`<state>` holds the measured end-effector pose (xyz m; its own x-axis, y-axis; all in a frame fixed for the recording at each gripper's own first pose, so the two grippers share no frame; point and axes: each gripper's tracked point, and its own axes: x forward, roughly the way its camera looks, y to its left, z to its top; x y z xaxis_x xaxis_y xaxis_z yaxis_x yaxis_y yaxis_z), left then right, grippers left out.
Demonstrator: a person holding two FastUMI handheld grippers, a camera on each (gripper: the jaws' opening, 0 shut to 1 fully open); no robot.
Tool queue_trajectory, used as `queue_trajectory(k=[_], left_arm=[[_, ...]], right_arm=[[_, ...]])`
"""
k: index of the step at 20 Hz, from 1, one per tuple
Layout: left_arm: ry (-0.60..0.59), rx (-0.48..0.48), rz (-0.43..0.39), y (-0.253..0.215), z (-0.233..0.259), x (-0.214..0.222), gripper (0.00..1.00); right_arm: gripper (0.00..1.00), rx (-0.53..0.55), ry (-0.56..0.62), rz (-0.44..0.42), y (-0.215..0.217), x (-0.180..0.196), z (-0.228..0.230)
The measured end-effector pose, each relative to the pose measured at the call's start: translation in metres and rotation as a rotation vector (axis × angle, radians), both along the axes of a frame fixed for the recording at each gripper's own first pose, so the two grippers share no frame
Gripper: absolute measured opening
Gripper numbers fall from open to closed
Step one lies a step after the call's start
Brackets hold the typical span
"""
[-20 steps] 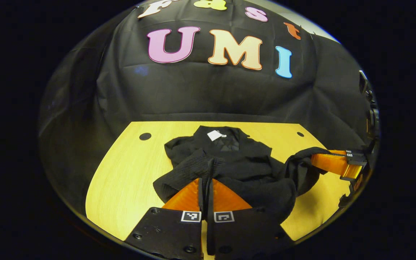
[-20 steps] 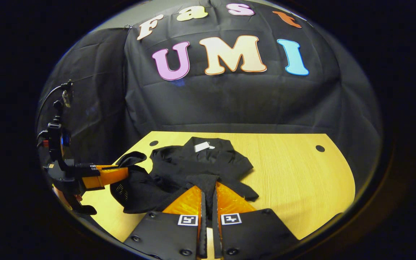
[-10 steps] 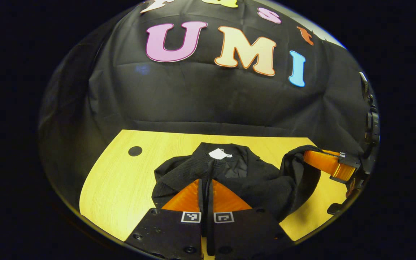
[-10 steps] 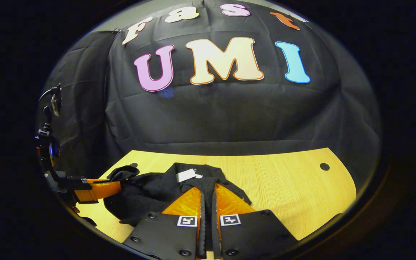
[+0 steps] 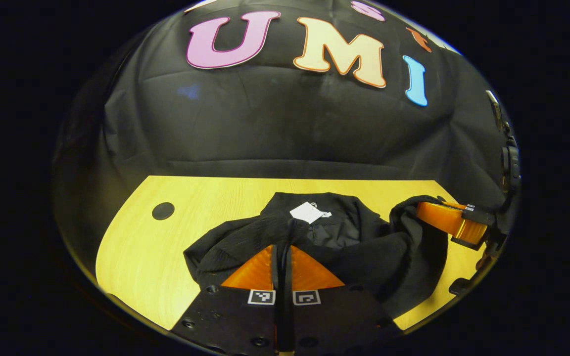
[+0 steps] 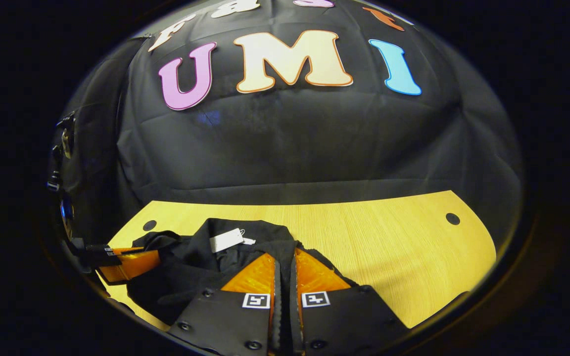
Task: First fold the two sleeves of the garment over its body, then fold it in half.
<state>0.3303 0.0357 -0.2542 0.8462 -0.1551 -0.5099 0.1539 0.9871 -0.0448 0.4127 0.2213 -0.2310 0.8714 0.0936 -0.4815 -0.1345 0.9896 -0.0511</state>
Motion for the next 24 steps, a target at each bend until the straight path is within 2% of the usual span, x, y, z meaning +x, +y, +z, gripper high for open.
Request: queue_trajectory(k=[3, 5, 6, 7, 8, 9, 10, 11, 12, 13, 14, 15, 16, 17, 20, 22, 24], left_arm=[[-0.006, -0.025, 0.030, -0.002, -0.005, 0.003, 0.00], [-0.020, -0.046, 0.047, -0.002, -0.002, 0.003, 0.03], [-0.028, -0.055, 0.032, -0.005, 0.001, 0.004, 0.07], [-0.044, -0.060, 0.022, -0.005, 0.009, 0.003, 0.09], [-0.067, -0.069, 0.013, -0.006, 0.016, 0.006, 0.14], [-0.091, -0.081, -0.007, -0.009, 0.025, 0.004, 0.30], [-0.111, -0.085, -0.026, -0.010, 0.034, 0.004, 0.31], [-0.128, -0.090, -0.052, -0.013, 0.041, 0.003, 0.42], [-0.141, -0.091, -0.073, -0.014, 0.048, 0.001, 0.44], [-0.155, -0.087, -0.085, -0.014, 0.054, 0.001, 0.55], [-0.169, -0.082, -0.088, -0.013, 0.061, -0.001, 0.61], [-0.184, -0.074, -0.083, -0.009, 0.066, -0.003, 0.75], [-0.203, -0.069, -0.073, -0.005, 0.075, -0.005, 0.89], [-0.229, -0.067, -0.057, -0.002, 0.086, -0.006, 0.96], [-0.304, -0.043, -0.032, 0.006, 0.124, -0.022, 0.95], [-0.358, -0.009, -0.032, 0.009, 0.156, -0.040, 0.95], [-0.448, -0.016, -0.046, 0.004, 0.198, -0.062, 0.95]], right_arm=[[0.13, 0.002, 0.024, -0.021, -0.002, -0.001, -0.008], [0.22, 0.024, 0.017, -0.025, 0.000, -0.001, -0.003], [0.30, 0.037, 0.002, -0.026, 0.001, 0.000, 0.003], [0.46, 0.051, -0.010, -0.025, 0.002, 0.000, 0.008], [0.52, 0.067, -0.011, -0.023, 0.003, -0.001, 0.011], [0.55, 0.072, -0.006, -0.031, 0.001, -0.004, 0.011], [0.70, 0.067, -0.004, -0.037, -0.001, -0.006, 0.013], [0.77, 0.054, -0.009, -0.044, -0.004, -0.008, 0.016], [0.90, 0.040, -0.019, -0.048, -0.007, -0.010, 0.022], [0.94, 0.030, -0.028, -0.057, -0.009, -0.014, 0.026], [0.97, 0.031, -0.042, -0.059, -0.009, -0.017, 0.034], [0.93, 0.034, -0.061, -0.051, -0.007, -0.020, 0.042], [0.98, 0.039, -0.079, -0.049, -0.006, -0.023, 0.052], [0.98, 0.045, -0.096, -0.048, -0.008, -0.027, 0.061], [0.98, 0.046, -0.144, -0.053, -0.015, -0.048, 0.092], [0.98, 0.035, -0.198, -0.046, -0.020, -0.070, 0.122], [0.98, 0.026, -0.265, -0.030, -0.026, -0.095, 0.153]])
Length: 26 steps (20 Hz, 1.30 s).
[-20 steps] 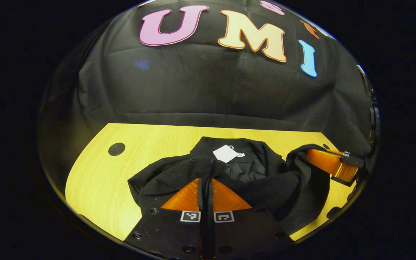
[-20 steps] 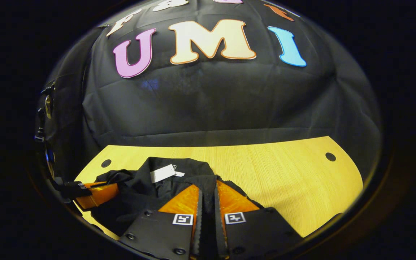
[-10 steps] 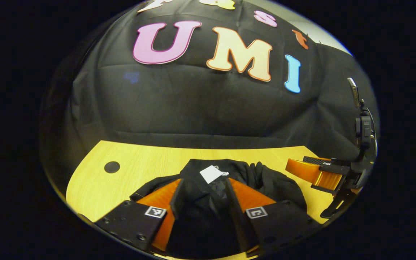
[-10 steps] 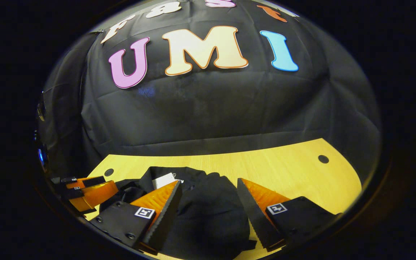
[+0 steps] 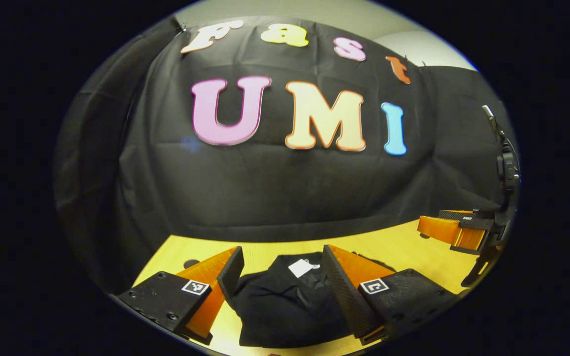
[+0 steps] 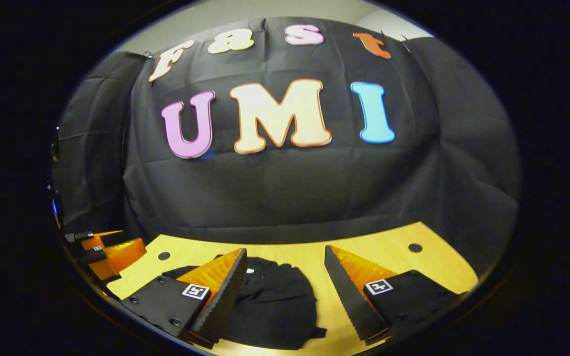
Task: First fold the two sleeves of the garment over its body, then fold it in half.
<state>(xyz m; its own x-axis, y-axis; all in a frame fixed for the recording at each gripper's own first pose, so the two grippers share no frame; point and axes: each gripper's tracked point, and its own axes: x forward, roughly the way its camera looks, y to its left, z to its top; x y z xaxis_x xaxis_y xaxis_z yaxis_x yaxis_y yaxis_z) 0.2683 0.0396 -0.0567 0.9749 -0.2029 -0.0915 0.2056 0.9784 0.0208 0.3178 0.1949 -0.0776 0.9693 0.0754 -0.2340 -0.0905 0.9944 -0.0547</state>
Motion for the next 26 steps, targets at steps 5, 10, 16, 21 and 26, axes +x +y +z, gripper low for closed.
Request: queue_trajectory(k=[5, 10, 16, 21, 26], left_arm=[[-0.136, 0.020, 0.022, 0.002, 0.063, -0.077, 0.93], [-0.153, 0.026, 0.040, -0.011, 0.084, -0.141, 0.92], [-0.073, -0.032, -0.021, -0.055, 0.057, -0.190, 0.92], [0.021, -0.001, -0.006, -0.052, 0.021, -0.215, 0.93], [0.018, 0.013, 0.029, -0.039, 0.020, -0.216, 0.93]], right_arm=[[0.97, -0.024, -0.157, 0.030, -0.018, -0.082, 0.063], [0.97, -0.037, -0.194, 0.073, -0.024, -0.173, 0.072], [0.94, 0.030, -0.162, 0.068, -0.042, -0.240, 0.053], [1.00, 0.096, -0.081, 0.049, -0.056, -0.265, 0.020], [0.97, 0.098, -0.095, 0.020, -0.065, -0.264, 0.024]])
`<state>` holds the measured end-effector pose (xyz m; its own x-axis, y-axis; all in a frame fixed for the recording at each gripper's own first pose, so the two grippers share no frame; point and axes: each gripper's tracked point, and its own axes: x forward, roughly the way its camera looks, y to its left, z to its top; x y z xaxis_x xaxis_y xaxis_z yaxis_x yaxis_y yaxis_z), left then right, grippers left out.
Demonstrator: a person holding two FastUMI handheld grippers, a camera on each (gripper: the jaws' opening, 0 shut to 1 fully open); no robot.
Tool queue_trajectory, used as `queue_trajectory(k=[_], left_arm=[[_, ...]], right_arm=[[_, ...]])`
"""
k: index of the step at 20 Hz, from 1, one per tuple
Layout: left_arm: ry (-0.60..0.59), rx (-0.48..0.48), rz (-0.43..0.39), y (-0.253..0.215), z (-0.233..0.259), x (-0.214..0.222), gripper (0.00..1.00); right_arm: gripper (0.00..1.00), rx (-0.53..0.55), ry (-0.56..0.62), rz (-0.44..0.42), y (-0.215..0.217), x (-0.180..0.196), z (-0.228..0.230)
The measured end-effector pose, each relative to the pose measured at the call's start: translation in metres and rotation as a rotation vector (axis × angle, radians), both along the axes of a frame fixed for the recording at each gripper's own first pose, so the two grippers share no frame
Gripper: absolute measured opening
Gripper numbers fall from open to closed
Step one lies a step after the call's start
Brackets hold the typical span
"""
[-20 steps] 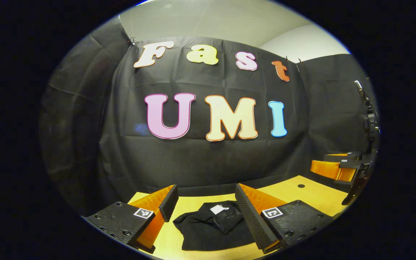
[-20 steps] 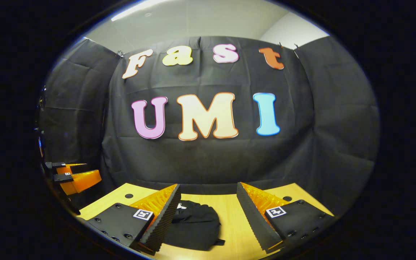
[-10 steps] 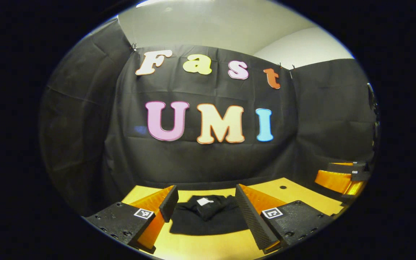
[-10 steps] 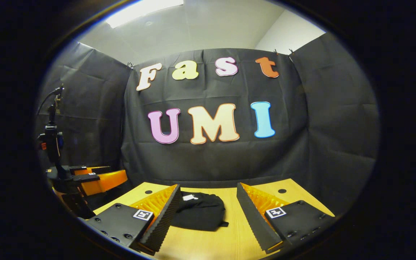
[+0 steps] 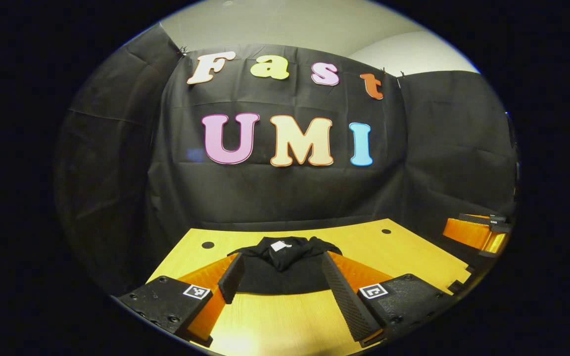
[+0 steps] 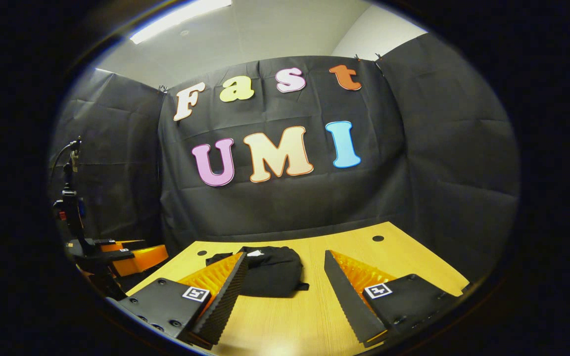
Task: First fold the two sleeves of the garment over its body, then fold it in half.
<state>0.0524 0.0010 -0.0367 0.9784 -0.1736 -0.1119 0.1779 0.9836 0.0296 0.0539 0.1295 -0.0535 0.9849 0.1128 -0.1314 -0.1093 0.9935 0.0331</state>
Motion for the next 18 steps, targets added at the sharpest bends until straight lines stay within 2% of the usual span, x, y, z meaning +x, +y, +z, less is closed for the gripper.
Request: queue_trajectory(k=[6, 10, 11, 12, 18], left_arm=[[-0.006, 0.030, -0.020, 0.004, 0.001, 0.011, 0.93], [0.014, 0.021, -0.082, -0.011, -0.005, 0.014, 0.93], [0.021, 0.017, -0.099, -0.014, -0.008, 0.015, 0.93], [0.027, 0.014, -0.114, -0.017, -0.009, 0.015, 0.94], [0.038, 0.005, -0.169, -0.024, -0.013, 0.019, 0.93]], right_arm=[[0.97, -0.004, 0.002, -0.062, -0.007, 0.003, -0.002], [0.97, -0.003, 0.008, -0.101, -0.009, 0.000, -0.007], [1.00, -0.006, 0.009, -0.113, -0.009, -0.001, -0.008], [0.97, -0.006, 0.010, -0.121, -0.009, -0.001, -0.008], [0.97, -0.003, 0.010, -0.160, -0.007, -0.003, -0.009]])
